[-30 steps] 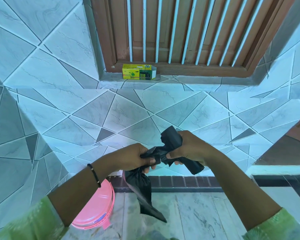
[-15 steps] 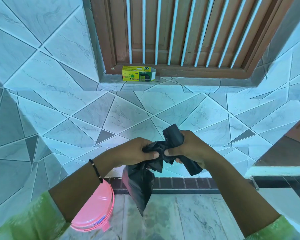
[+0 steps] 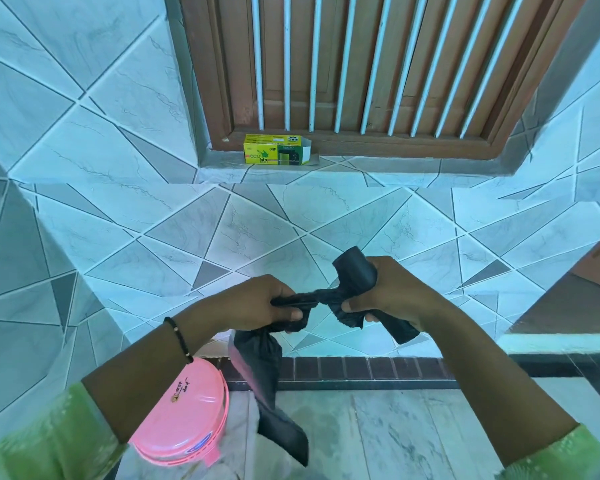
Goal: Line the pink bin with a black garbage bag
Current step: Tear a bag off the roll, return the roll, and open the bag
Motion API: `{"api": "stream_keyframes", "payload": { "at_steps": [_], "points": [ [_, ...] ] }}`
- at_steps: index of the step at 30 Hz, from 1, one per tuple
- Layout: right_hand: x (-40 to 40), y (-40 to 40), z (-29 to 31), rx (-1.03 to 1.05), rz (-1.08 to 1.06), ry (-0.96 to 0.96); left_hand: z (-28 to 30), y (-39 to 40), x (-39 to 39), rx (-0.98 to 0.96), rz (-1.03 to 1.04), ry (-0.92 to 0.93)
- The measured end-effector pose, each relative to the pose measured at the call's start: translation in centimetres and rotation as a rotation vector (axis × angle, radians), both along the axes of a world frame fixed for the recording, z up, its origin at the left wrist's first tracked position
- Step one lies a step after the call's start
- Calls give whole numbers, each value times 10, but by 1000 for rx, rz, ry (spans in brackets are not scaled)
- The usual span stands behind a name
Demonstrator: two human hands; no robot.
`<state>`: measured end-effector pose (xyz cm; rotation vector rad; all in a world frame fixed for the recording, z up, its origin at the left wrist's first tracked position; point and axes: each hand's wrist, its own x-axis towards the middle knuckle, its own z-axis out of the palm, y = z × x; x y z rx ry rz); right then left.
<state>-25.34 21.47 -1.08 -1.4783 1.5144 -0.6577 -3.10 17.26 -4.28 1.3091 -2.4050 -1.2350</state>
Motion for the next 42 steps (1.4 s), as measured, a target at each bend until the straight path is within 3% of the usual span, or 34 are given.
{"api": "stream_keyframes", "payload": {
  "at_steps": [12, 16, 20, 23, 26, 30, 38, 42],
  "points": [
    [6, 1, -6, 103, -69, -201, -11, 5, -9, 264, 77, 326],
    [7, 0, -9, 154, -125, -355, -11, 6, -6, 279, 44, 337],
    [8, 0, -13, 160, -168, -393, -12, 5, -5, 295, 54, 322],
    [10, -1, -14, 142, -210, -368, -17, 3, -4, 216, 125, 281],
    [12, -1, -15, 129, -215, -347, -18, 2, -8, 15, 198, 253],
    [13, -5, -16, 32, -208, -244, -20, 0, -10, -264, 117, 108],
    [-7, -12, -11, -160, -229, 39, -22, -12, 10, -509, 44, -105],
    [-31, -12, -2, -136, -321, -193, -25, -23, 30, -507, 126, -22]
  ]
}}
